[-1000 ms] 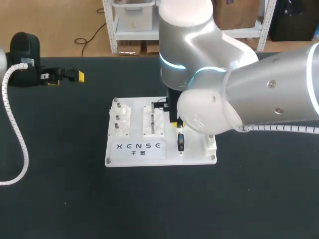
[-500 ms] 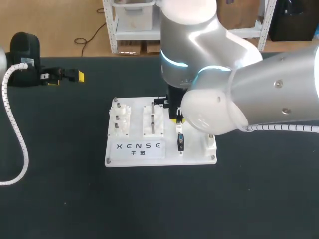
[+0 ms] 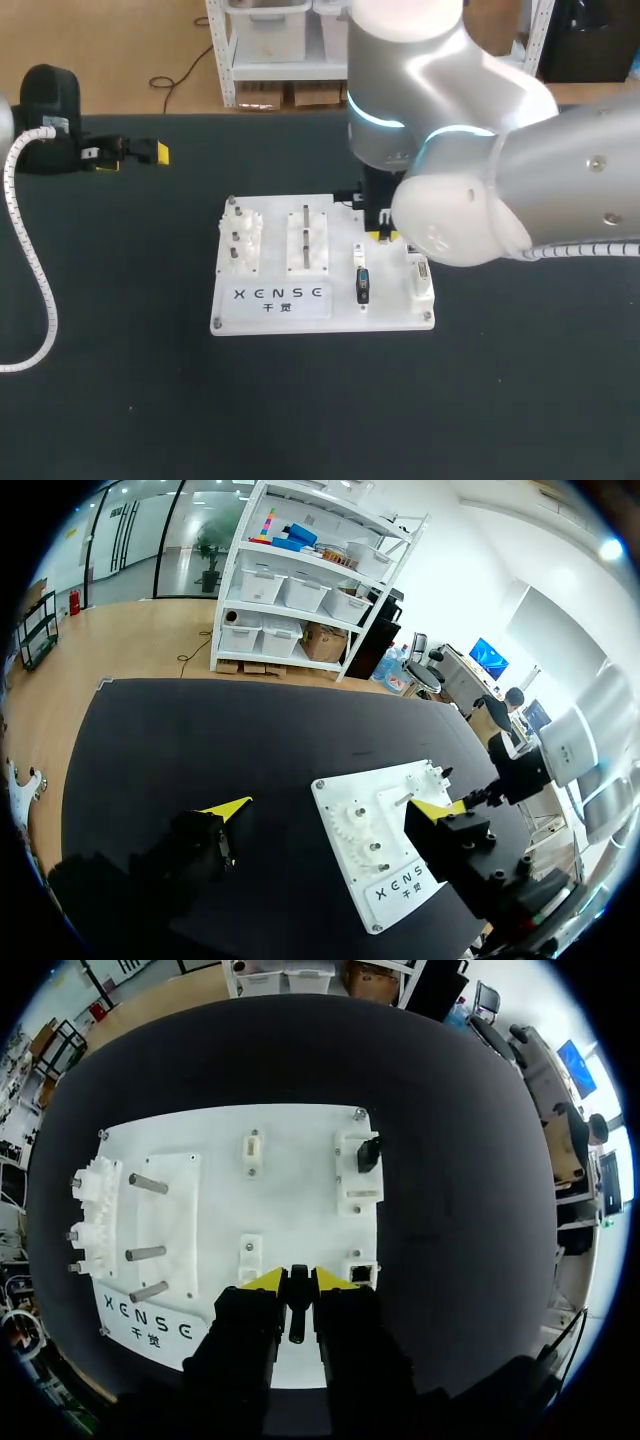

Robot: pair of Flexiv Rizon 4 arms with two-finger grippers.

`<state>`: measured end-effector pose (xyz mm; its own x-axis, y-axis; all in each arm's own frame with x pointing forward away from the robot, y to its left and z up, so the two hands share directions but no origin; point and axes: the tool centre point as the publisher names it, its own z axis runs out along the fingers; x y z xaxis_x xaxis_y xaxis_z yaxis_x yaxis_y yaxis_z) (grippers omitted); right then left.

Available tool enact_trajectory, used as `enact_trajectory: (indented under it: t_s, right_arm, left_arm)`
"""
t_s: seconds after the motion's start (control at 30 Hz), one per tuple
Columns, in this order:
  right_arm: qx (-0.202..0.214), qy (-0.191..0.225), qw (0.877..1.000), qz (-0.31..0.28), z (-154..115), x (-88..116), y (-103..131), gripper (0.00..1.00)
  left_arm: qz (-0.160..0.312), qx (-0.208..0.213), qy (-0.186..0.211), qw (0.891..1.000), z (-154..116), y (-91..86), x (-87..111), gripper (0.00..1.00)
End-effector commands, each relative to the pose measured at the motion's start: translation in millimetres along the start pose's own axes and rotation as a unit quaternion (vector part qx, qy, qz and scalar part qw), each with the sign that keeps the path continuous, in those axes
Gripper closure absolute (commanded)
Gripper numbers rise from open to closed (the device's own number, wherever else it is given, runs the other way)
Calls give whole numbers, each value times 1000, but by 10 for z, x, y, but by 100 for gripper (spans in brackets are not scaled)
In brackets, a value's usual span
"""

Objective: Insert the USB connector, Ethernet cable, and multi-pin plug into their matching sockets one by one.

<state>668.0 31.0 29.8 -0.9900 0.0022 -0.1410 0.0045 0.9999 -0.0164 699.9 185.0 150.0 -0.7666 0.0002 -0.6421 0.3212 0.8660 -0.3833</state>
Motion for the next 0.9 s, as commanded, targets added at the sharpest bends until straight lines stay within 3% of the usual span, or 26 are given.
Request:
enact_trajectory:
  t_s: [0.03,0.33,0.9]
  right_arm:
    - [2,-4,1000,7,-3,34,-116,100]
    - [15,3,1000,25,68,30,-300,100]
    - [17,6,999,35,77,49,-405,100]
  left_arm:
    - [0,0,0,1000,0,0,0,0]
    - [0,0,0,1000,0,0,0,0]
    - [0,0,0,1000,0,0,0,0]
